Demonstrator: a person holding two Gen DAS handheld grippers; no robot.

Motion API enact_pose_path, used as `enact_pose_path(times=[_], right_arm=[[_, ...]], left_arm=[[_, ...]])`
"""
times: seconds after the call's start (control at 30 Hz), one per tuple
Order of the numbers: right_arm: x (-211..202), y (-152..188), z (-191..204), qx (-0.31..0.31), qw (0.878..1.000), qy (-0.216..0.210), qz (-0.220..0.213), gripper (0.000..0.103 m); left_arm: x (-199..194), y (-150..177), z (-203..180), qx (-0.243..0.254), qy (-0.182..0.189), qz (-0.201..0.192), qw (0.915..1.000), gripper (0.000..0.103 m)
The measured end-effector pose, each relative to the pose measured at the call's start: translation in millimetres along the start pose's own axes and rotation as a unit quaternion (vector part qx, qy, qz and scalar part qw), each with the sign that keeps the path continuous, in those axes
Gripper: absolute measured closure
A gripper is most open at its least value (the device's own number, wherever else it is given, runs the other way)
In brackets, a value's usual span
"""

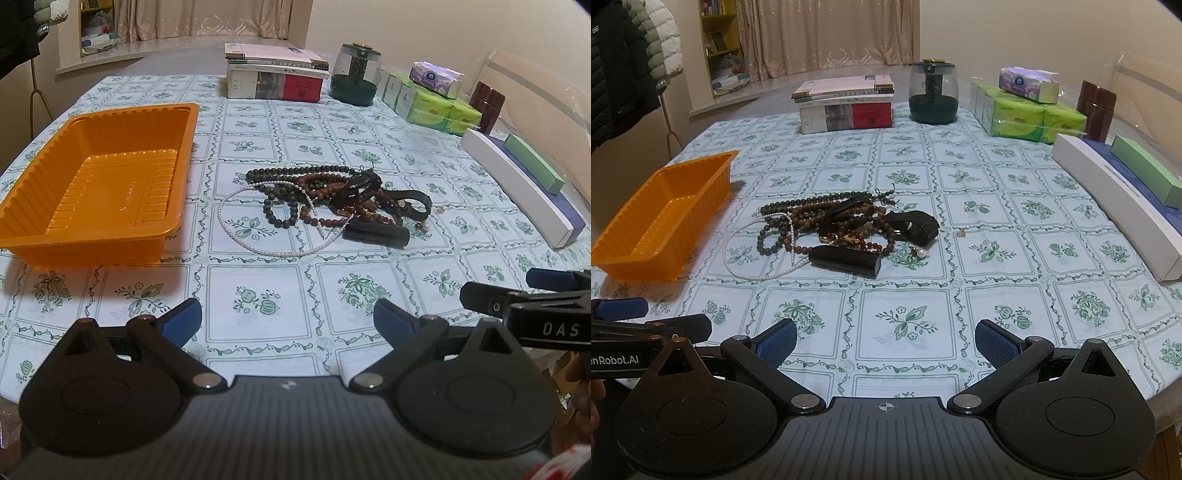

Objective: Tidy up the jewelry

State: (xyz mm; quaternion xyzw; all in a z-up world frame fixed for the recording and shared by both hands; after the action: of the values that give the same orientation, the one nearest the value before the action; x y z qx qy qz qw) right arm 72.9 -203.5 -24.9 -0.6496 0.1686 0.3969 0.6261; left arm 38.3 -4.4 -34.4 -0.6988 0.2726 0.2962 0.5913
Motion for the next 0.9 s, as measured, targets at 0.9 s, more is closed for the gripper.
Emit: enact_pose_path(times=[0.9], right_arm=[[-0.5,0.8,0.6,0.000,1.000,0.000,0.000,0.001]], left_arm=[[-0.3,1.7,-3.9,0.001,0.002,0.002,1.0000,0.004]])
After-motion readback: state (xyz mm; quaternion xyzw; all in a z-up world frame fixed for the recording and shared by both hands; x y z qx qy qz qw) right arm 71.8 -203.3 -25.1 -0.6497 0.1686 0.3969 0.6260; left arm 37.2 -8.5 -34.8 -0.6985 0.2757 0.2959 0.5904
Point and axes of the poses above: each gripper's, at about its wrist camera, not at the fingertips, and x roughly the way its jaws point, z to its left, y to its underside, the point moved 5 cm from there along x, roughly the way its jaws point, and after that the axes turned 1 degree about z, right-handed, at the moved point
